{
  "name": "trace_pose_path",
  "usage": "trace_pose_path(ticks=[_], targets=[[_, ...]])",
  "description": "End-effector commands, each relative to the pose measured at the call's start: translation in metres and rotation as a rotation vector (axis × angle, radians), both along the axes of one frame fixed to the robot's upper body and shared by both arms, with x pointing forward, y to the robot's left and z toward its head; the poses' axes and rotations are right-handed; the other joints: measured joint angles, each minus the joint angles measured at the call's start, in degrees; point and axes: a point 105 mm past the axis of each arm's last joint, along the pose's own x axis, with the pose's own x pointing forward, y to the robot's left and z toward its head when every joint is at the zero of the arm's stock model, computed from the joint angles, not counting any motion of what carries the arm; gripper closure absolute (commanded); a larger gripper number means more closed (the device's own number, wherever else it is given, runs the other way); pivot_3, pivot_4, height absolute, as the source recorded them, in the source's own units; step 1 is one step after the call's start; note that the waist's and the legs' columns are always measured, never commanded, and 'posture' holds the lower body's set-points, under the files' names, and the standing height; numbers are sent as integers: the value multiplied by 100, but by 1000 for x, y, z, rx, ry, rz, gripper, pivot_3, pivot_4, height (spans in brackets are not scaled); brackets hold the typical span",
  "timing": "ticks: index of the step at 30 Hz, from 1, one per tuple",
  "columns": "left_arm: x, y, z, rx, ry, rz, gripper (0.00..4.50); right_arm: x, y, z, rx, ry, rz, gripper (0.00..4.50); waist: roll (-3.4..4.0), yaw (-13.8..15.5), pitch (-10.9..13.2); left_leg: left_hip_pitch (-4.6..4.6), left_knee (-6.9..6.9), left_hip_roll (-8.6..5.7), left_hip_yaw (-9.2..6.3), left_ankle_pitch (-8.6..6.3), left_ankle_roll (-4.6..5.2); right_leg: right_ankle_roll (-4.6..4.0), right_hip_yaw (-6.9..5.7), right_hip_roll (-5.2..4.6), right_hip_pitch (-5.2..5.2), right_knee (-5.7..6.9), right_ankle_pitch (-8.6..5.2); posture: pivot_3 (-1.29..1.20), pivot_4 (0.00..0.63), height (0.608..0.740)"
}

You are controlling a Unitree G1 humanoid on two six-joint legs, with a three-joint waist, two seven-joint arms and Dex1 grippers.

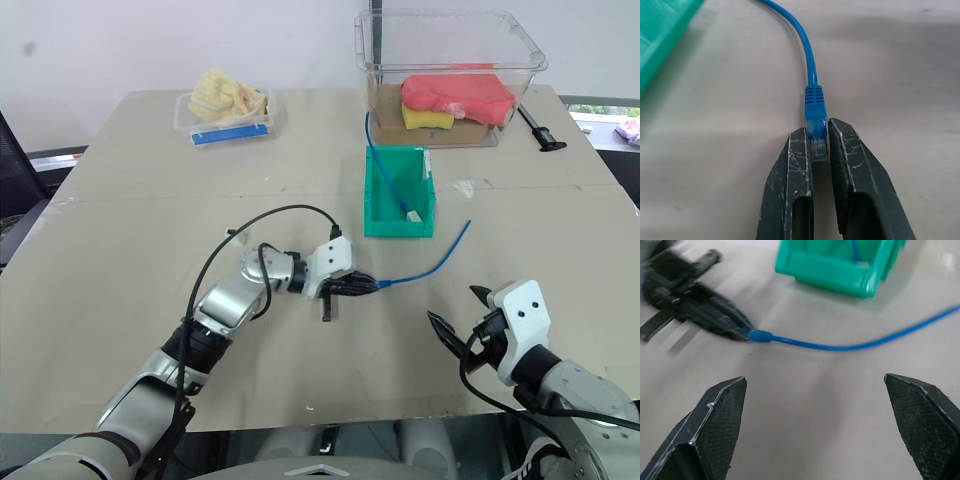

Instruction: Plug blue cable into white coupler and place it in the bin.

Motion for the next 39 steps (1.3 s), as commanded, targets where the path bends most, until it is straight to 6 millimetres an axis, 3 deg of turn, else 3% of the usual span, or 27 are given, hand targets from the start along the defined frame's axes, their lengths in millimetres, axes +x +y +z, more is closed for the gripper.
trace_pose_path(ticks=[1,3,4,6,8,15,23,26,30,39], targets=[[-1,-7,58,-219,-179,-30,4492,1,23,16,133,-6,19,169,1,13,-1,0,0,0,-1,0,0,0,0,0,-1,0,0,0,150,740],[0,-6,77,-290,-279,-22,4492,5,36,26,236,-11,30,169,1,8,-1,0,0,-1,-2,0,0,0,-1,0,-1,0,0,0,150,740],[-1,-6,82,-311,-317,-21,4500,8,40,31,284,-14,25,563,1,8,-1,0,0,0,-3,0,0,0,0,0,-2,0,0,0,150,740],[-3,-4,86,-328,-387,-29,4500,17,48,44,378,-38,21,946,3,-8,-2,0,0,-1,-3,0,0,0,0,0,-1,0,1,0,150,740],[-4,-2,89,-342,-444,-25,4500,27,53,55,456,-48,8,1901,4,-12,-2,1,-2,-2,1,0,-1,-1,4,1,-4,1,2,0,150,740],[-7,1,92,-360,-547,-31,4500,43,59,78,634,-45,21,1901,7,-16,-2,-3,-4,-21,-3,1,-1,-1,1,1,-8,3,3,0,150,740],[-8,2,89,-353,-559,-40,4500,48,60,89,682,-11,51,1901,7,-146,-2,-1,-4,-22,-2,1,1,0,2,3,-8,11,3,0,150,740],[-8,2,88,-350,-560,-40,4500,48,64,88,674,13,68,2615,7,-166,-2,0,-5,-21,-1,1,2,0,2,5,-8,12,2,0,150,740],[-8,2,87,-348,-559,-42,4500,46,70,86,657,46,98,4452,6,-165,-2,0,-4,-20,0,0,2,0,3,5,-8,12,2,0,150,740],[-8,5,84,-355,-513,-35,4500,47,72,86,640,65,115,4452,6,-161,-2,-1,-4,-20,0,0,2,0,3,5,-8,11,2,0,150,740]])
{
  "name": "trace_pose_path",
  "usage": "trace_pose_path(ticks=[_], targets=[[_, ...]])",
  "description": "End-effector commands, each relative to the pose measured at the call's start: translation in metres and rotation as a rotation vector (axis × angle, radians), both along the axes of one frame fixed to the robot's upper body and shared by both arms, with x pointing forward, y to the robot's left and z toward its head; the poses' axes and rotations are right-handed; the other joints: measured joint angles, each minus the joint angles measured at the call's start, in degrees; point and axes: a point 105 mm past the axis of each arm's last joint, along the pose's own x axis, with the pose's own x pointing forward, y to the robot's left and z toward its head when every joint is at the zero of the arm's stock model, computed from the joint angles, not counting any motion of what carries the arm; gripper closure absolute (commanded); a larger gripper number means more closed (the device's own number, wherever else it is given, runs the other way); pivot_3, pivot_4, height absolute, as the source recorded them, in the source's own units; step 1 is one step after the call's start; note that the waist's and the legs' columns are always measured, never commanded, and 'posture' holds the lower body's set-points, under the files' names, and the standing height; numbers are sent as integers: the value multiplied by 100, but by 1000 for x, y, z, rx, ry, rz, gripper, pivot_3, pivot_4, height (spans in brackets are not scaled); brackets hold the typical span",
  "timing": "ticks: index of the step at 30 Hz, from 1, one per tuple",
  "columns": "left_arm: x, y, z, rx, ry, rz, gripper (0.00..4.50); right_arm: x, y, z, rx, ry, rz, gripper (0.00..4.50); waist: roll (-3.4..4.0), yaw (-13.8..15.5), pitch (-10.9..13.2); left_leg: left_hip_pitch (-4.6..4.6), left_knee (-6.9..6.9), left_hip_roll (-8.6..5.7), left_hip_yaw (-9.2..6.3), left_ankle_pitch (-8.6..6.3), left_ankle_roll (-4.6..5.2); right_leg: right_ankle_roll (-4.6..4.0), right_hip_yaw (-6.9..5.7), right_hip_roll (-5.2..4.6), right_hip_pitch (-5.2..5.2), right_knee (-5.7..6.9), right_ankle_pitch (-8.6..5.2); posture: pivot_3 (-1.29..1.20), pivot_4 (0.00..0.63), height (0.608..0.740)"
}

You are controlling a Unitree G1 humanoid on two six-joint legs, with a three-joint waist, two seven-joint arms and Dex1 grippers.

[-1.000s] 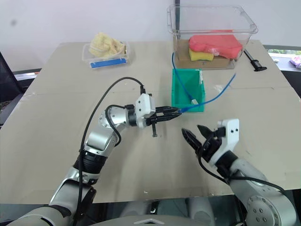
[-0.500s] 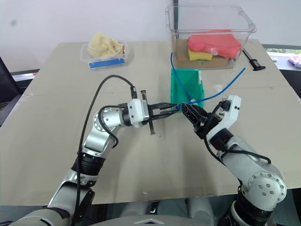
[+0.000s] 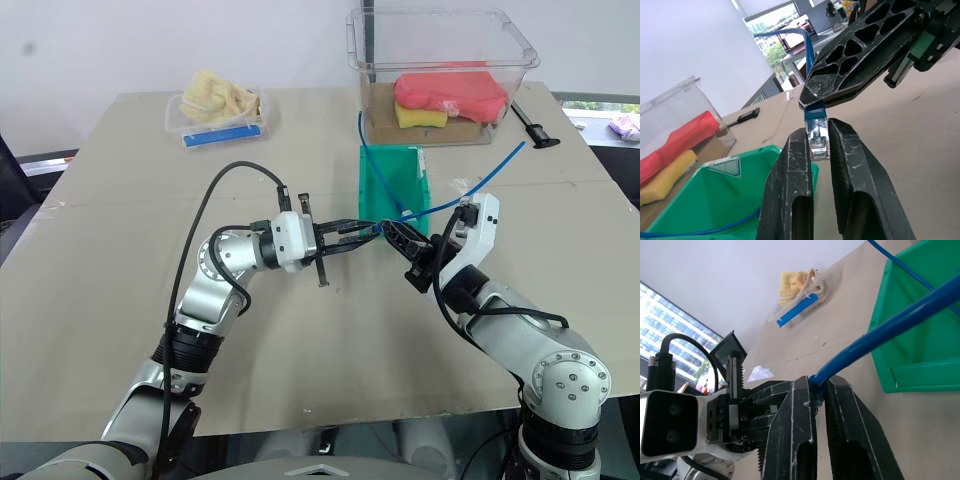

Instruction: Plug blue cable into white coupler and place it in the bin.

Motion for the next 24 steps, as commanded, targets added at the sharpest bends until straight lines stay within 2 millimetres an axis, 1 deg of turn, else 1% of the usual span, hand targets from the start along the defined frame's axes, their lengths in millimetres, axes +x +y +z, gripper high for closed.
trace_pose_path(ticks=[1,2,3,5,8,9,12,13,14,15,18,21,24], targets=[[-4,2,4,-35,48,-18,4037,-5,6,8,19,-28,42,4488,0,1,0,0,0,0,0,0,0,0,0,0,0,0,0,0,150,740],[-4,4,4,-41,77,-13,3537,-4,5,8,18,-27,41,4500,0,-1,0,0,0,0,0,0,0,0,0,0,0,-1,0,0,150,740],[-2,7,4,-47,99,6,3166,-3,4,7,18,-26,39,4500,0,-4,0,0,0,1,-1,0,0,0,0,0,0,-1,0,0,150,740],[1,17,1,-52,156,58,2195,-2,3,7,18,-24,37,4500,0,-6,0,0,0,2,0,0,0,0,0,1,0,0,0,0,150,740],[4,41,-7,-59,286,149,662,0,-1,4,17,-20,30,4500,0,-22,0,1,0,6,1,0,1,0,2,3,-1,-1,-1,0,150,740],[7,54,-8,-72,331,201,537,0,-3,4,17,-20,26,4500,0,-21,0,1,-1,8,1,0,1,0,2,4,-1,0,-1,0,150,740],[18,96,-10,-102,399,373,537,3,-7,2,23,-20,17,4500,1,-27,2,2,-1,17,0,0,1,0,2,5,-1,0,-1,0,150,740],[20,106,-9,-115,401,393,537,4,-8,1,24,-20,15,4500,1,-21,2,2,-1,18,-1,0,1,0,1,7,-1,0,-1,0,150,740],[21,117,-8,-108,389,419,537,5,-9,1,24,-20,14,4500,1,-15,2,2,-1,17,-1,0,1,0,-1,7,-1,0,-1,0,150,740],[22,133,-13,-73,408,454,537,6,-9,0,24,-19,15,4500,1,-6,2,2,-1,17,0,0,1,0,-1,7,-1,0,-1,0,150,740],[25,182,-22,-1,523,543,537,8,-7,-2,28,-22,29,4500,3,-5,3,3,-2,11,3,0,1,-1,-1,8,-1,-1,-2,0,150,740],[27,211,-26,70,564,563,537,9,-3,-2,25,-27,48,4500,3,-3,3,2,-5,9,8,0,1,-1,-1,9,-3,-3,-2,0,150,740],[33,232,-31,157,582,578,537,10,-1,-2,13,-34,65,4500,0,39,4,-1,-4,9,27,0,1,-1,-10,8,-2,-5,-2,0,150,740]])
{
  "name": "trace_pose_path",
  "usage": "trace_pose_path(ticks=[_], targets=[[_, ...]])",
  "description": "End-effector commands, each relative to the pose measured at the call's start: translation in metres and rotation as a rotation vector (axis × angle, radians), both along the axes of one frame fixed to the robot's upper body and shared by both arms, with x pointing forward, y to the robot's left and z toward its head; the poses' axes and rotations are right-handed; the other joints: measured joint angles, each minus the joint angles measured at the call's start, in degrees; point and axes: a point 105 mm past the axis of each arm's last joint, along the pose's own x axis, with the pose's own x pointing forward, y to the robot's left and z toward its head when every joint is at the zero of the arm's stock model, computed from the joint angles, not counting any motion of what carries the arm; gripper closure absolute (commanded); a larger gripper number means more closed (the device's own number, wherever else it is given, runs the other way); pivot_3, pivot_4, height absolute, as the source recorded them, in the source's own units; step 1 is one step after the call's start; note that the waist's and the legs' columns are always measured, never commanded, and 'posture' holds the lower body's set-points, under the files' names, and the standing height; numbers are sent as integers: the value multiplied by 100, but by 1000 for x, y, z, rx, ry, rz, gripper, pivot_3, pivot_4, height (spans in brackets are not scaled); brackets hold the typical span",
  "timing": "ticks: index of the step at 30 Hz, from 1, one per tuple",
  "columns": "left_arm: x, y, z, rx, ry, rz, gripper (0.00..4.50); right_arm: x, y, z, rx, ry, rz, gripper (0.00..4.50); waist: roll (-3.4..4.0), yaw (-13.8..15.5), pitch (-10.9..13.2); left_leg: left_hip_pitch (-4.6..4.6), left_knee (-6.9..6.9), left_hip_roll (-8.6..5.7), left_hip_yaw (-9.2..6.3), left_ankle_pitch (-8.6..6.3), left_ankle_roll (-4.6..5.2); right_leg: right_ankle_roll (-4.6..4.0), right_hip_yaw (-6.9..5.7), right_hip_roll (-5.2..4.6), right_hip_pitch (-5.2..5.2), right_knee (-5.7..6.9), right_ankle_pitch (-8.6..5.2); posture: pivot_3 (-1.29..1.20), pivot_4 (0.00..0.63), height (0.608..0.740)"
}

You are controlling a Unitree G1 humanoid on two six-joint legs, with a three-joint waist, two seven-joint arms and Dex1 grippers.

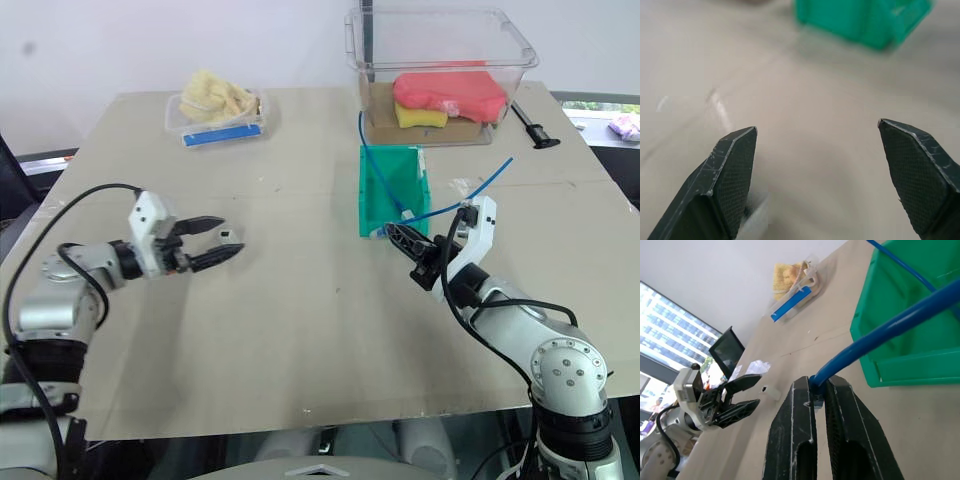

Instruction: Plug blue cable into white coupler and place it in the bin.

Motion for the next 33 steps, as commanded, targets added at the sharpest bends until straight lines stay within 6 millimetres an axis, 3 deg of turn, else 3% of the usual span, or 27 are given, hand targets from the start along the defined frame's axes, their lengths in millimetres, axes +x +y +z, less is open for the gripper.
trace_pose_path(ticks=[1,4,9,18,21,26,27,33], targets=[[6,17,4,94,1,-38,537,-3,4,11,2,-55,30,4500,-1,16,0,-1,0,-1,0,0,0,0,-2,-1,1,0,0,0,150,740],[17,24,-1,172,22,-50,537,-5,3,11,-6,-61,23,4500,-4,19,-1,-3,0,-4,1,0,0,0,-1,-3,0,-4,1,0,150,740],[31,13,-8,235,35,-108,537,-9,1,10,-12,-61,-2,4500,-10,-14,1,-6,0,-3,4,0,0,1,2,-5,-3,-4,2,0,150,740],[37,8,-15,321,42,-152,537,-15,-2,10,-19,-63,-32,4500,-18,-25,3,-8,2,0,5,0,1,2,4,-4,-7,7,2,0,150,740],[36,8,-17,332,52,-162,1413,-15,-2,10,-25,-63,-33,4500,-20,-24,3,-8,2,0,5,0,1,2,4,-4,-7,7,2,0,150,740],[36,5,-18,316,55,-174,3987,-16,-3,10,-31,-62,-32,4500,-20,-24,2,-7,3,0,5,0,1,2,4,-4,-7,10,2,0,150,740],[36,4,-18,309,53,-176,4162,-16,-3,9,-34,-62,-31,4500,-20,-24,2,-7,3,0,5,0,1,2,4,-4,-7,10,2,0,150,740],[32,-10,-12,245,29,-251,4154,-15,-5,8,-83,-86,-28,4500,-21,-20,2,-8,4,0,5,0,1,2,4,-4,-7,10,2,0,150,740]])
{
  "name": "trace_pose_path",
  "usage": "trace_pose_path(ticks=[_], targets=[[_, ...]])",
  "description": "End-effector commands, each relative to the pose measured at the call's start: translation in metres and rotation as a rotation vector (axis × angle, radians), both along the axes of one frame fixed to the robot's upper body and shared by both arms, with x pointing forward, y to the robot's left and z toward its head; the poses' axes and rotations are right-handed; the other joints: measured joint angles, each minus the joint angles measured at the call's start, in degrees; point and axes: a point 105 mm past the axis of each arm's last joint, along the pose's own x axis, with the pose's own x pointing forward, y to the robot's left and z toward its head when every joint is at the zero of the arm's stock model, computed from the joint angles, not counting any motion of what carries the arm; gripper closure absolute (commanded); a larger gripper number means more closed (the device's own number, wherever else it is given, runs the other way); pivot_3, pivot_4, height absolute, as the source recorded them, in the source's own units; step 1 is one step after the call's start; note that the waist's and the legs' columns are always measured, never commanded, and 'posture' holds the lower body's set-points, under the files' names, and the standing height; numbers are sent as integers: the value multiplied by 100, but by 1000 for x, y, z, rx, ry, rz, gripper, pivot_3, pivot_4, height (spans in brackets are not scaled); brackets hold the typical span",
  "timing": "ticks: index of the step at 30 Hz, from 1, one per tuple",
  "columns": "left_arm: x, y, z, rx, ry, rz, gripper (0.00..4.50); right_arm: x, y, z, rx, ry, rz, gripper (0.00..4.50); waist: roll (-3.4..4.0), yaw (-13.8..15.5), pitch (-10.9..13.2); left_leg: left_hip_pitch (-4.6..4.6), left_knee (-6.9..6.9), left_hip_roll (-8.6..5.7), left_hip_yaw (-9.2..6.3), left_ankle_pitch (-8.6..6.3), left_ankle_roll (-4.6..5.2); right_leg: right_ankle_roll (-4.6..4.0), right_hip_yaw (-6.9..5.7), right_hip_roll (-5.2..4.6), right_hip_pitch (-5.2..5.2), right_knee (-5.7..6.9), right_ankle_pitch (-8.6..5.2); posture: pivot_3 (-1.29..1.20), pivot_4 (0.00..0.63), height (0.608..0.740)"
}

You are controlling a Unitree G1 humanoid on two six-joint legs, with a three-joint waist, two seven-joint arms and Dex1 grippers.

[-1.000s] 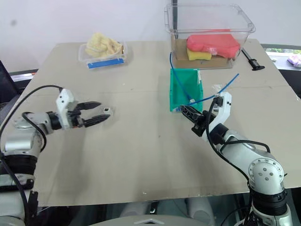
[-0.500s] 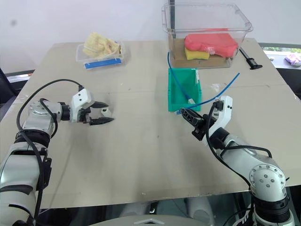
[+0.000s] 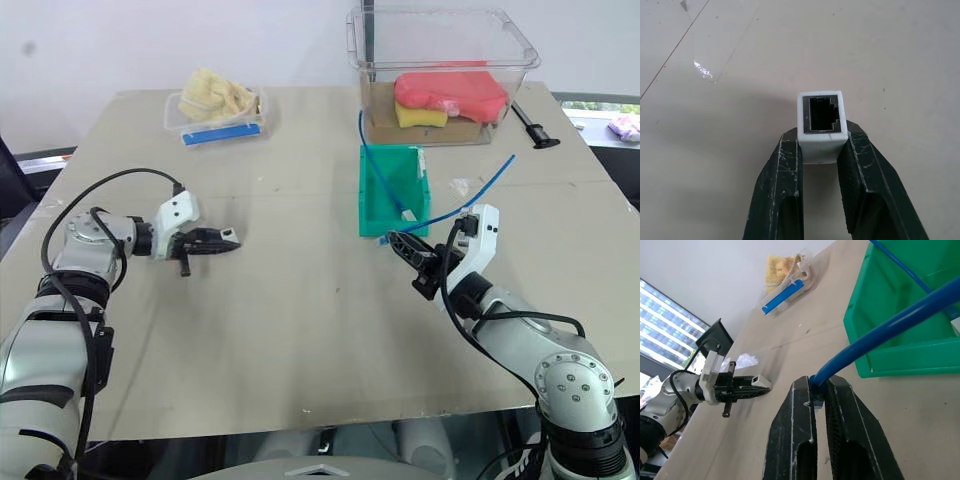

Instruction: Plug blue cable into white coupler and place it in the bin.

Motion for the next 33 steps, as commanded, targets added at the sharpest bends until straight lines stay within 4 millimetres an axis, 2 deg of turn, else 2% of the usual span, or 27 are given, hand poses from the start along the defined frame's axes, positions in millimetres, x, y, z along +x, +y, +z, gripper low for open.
trace_pose_path(ticks=[1,6,9,14,18,21,26,33], targets=[[-1,-23,16,-82,-43,-108,4154,-4,-2,13,-69,-114,6,4500,0,2,0,0,0,0,0,0,0,0,0,0,0,0,0,0,150,740],[-19,-88,18,-166,-52,-310,4154,-6,-5,16,-219,-235,28,4500,-4,10,-1,-4,2,11,-5,-1,2,0,6,-4,0,-3,0,0,150,740],[-32,-127,16,-178,-35,-352,4154,-7,-8,13,-327,-273,61,4500,-4,5,-1,-4,2,12,-14,-1,2,1,13,-4,-2,-2,0,0,150,740],[-33,-175,12,-139,-10,-353,4154,-5,-6,21,-437,-393,119,4500,-5,13,-1,2,4,7,-8,-2,3,1,11,1,2,0,0,0,150,740],[-34,-193,8,-77,-3,-409,4154,-2,0,18,-615,-475,218,4500,-3,-13,0,5,4,4,7,-1,3,1,10,6,3,-1,-1,0,150,740],[-32,-199,0,-29,1,-430,4154,5,9,13,-678,-505,302,4500,-3,-7,0,4,4,3,8,-1,3,0,8,5,3,-5,-1,0,150,740],[-27,-204,-16,62,-19,-458,4154,19,23,0,-773,-535,441,4500,-4,15,0,-1,4,-2,7,-1,2,0,7,1,2,-11,0,0,150,740],[-24,-205,-22,101,-38,-489,4154,37,34,-16,-836,-551,575,4500,-4,31,0,-1,7,-6,4,-1,2,1,5,-2,4,-11,1,0,150,740]])
